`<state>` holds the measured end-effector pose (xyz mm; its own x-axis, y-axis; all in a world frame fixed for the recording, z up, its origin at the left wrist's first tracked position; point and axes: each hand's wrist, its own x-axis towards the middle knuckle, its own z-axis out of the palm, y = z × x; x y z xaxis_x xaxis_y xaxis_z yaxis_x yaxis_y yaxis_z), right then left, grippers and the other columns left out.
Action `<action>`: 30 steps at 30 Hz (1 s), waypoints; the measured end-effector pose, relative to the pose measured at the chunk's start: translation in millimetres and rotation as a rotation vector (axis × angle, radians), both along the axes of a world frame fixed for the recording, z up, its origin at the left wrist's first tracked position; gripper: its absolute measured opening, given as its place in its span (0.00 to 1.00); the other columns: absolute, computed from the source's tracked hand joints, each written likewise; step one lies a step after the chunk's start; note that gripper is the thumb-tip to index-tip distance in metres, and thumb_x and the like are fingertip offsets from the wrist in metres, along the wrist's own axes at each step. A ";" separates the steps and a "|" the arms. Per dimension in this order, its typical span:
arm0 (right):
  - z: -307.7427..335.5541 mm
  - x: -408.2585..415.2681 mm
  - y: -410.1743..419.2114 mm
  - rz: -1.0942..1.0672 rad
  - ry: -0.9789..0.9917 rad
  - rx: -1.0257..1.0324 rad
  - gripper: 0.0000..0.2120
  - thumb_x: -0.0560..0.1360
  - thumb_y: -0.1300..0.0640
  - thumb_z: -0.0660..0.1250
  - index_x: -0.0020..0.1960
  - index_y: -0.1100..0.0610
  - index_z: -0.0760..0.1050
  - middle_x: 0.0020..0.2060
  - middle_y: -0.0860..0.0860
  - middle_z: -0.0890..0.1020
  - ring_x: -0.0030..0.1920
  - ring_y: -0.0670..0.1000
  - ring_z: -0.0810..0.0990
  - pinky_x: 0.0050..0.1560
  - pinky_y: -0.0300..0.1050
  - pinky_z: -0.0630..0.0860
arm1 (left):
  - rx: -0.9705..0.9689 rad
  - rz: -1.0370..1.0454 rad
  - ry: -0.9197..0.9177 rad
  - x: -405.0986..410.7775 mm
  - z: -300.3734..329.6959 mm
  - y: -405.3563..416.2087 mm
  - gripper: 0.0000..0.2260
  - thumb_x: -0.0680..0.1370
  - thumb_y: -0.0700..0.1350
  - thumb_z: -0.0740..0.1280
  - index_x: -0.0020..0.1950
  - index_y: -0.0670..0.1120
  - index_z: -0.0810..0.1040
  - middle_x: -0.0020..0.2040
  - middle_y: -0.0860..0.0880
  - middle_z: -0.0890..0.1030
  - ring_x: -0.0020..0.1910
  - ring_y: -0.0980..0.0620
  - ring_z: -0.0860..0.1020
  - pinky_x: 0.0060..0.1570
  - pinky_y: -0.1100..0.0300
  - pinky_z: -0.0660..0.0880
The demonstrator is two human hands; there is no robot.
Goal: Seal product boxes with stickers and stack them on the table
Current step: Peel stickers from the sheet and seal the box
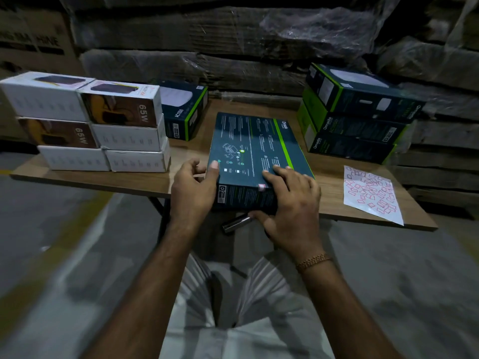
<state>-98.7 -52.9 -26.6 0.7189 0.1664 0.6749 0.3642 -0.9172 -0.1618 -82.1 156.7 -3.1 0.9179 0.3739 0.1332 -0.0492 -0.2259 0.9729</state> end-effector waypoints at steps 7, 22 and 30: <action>38.9 0.9 -15.2 0.130 0.080 0.418 0.20 0.77 0.34 0.71 0.55 0.49 0.87 0.53 0.44 0.86 0.57 0.48 0.82 0.60 0.56 0.79 | -0.019 -0.225 0.333 33.8 49.2 3.3 0.24 0.81 0.62 0.71 0.66 0.44 0.78 0.60 0.47 0.81 0.57 0.46 0.80 0.62 0.46 0.77; 85.7 79.7 -35.8 -0.158 0.659 0.623 0.37 0.61 0.31 0.82 0.57 0.55 0.78 0.55 0.51 0.85 0.53 0.54 0.85 0.55 0.57 0.85 | -0.068 -0.306 0.353 75.1 73.9 4.9 0.20 0.77 0.45 0.79 0.63 0.37 0.79 0.52 0.41 0.87 0.45 0.45 0.87 0.31 0.57 0.81; 93.1 77.3 -35.6 -0.006 0.398 0.721 0.45 0.67 0.46 0.85 0.77 0.59 0.69 0.69 0.53 0.78 0.61 0.46 0.76 0.62 0.42 0.73 | -0.168 -0.282 0.053 85.1 89.8 9.6 0.35 0.72 0.39 0.83 0.71 0.46 0.67 0.64 0.47 0.79 0.56 0.49 0.83 0.46 0.52 0.83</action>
<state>-21.5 -88.5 66.6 0.9265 -0.2149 0.3089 0.1507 -0.5403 -0.8279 3.0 166.3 86.7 0.9923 0.1168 0.0406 -0.0353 -0.0469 0.9983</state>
